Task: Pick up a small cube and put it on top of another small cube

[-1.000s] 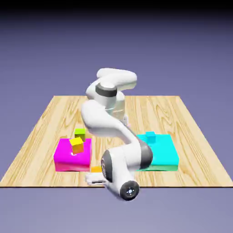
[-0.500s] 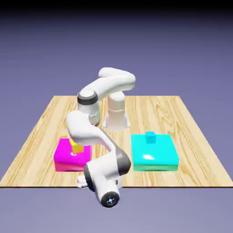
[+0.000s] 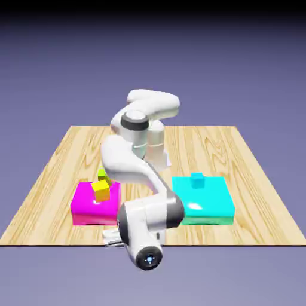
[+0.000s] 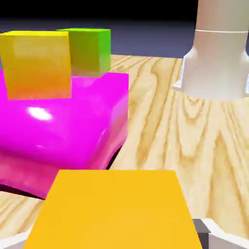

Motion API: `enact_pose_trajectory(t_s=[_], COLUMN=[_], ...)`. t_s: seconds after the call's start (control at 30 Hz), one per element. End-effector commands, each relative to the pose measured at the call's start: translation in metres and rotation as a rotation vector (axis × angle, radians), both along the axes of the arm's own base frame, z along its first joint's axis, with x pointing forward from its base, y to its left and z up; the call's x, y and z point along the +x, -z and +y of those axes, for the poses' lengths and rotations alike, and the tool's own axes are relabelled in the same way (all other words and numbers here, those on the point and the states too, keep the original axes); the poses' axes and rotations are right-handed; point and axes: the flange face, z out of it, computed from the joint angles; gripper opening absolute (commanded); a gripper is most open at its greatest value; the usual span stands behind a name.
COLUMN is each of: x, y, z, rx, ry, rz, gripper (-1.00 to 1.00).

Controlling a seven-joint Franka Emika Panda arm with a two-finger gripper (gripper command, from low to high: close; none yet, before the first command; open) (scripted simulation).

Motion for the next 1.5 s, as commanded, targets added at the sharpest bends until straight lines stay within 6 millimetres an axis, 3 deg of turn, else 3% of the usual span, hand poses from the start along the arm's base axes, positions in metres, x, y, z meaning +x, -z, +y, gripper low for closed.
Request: enact_pose_trajectory(t_s=[0.0, 0.33, 0.73, 1.1, 1.47], x=[0.000, -0.020, -0.076, -0.137, -0.213], y=[-0.008, -0.068, -0.098, -0.105, -0.107], z=[0.001, 0.003, -0.024, -0.079, -0.163], rx=[0.015, 0.131, 0.206, 0.206, 0.154], ry=[0.002, 0.090, 0.420, 0.959, 1.683], rz=[-0.016, -0.091, -0.048, 0.027, 0.083], gripper=[-1.00, -1.00, -1.00, -1.00, -1.00])
